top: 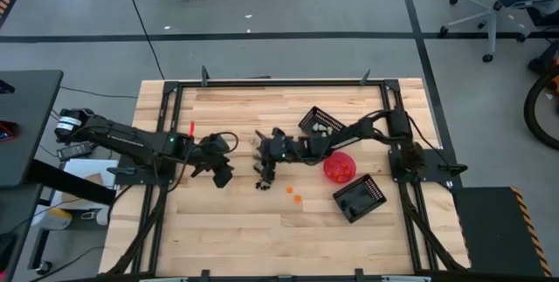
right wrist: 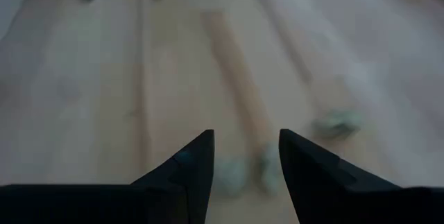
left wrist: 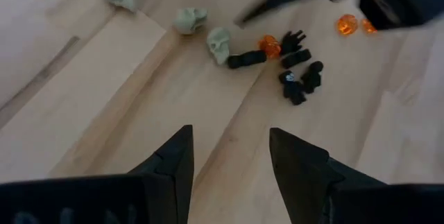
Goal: Sort Halloween decoration
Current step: Put the white skull toy into the top black basket
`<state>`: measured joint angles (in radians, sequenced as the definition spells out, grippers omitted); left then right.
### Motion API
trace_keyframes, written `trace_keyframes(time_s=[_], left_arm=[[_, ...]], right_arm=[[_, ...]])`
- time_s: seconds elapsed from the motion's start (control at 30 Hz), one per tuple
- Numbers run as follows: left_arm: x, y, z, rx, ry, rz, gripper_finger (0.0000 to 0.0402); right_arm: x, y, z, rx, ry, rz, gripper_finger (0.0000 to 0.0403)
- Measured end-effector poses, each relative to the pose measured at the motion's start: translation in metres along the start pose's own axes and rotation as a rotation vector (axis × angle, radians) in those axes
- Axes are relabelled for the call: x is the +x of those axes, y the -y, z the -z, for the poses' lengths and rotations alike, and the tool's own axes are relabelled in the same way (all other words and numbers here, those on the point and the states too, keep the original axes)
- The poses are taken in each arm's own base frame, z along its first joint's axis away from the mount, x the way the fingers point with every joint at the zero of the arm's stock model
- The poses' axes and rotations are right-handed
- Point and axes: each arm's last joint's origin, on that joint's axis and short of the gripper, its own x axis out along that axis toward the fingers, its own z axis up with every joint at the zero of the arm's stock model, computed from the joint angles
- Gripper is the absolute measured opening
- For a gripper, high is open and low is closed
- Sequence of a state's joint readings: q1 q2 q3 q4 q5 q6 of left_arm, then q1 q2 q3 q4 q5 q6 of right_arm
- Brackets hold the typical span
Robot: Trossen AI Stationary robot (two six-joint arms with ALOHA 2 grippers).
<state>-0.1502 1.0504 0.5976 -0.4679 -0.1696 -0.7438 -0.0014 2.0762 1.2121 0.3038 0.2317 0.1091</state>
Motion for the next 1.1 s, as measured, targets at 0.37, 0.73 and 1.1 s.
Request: trace_keyframes(time_s=[0.37, 0.73, 1.1], left_arm=[[0.000, -0.001, -0.002, 0.023, 0.007, 0.003, 0.0162], [0.000, 0.000, -0.002, 0.017, 0.006, 0.019, 0.0162], [0.000, 0.001, -0.003, 0.014, 0.013, 0.028, 0.0162]], right_arm=[[0.010, 0.051, -0.012, 0.005, 0.077, -0.072, 0.0168], [0.027, 0.033, 0.015, -0.042, 0.021, -0.154, 0.0179], [0.026, 0.034, 0.023, -0.113, -0.063, -0.141, 0.0176]])
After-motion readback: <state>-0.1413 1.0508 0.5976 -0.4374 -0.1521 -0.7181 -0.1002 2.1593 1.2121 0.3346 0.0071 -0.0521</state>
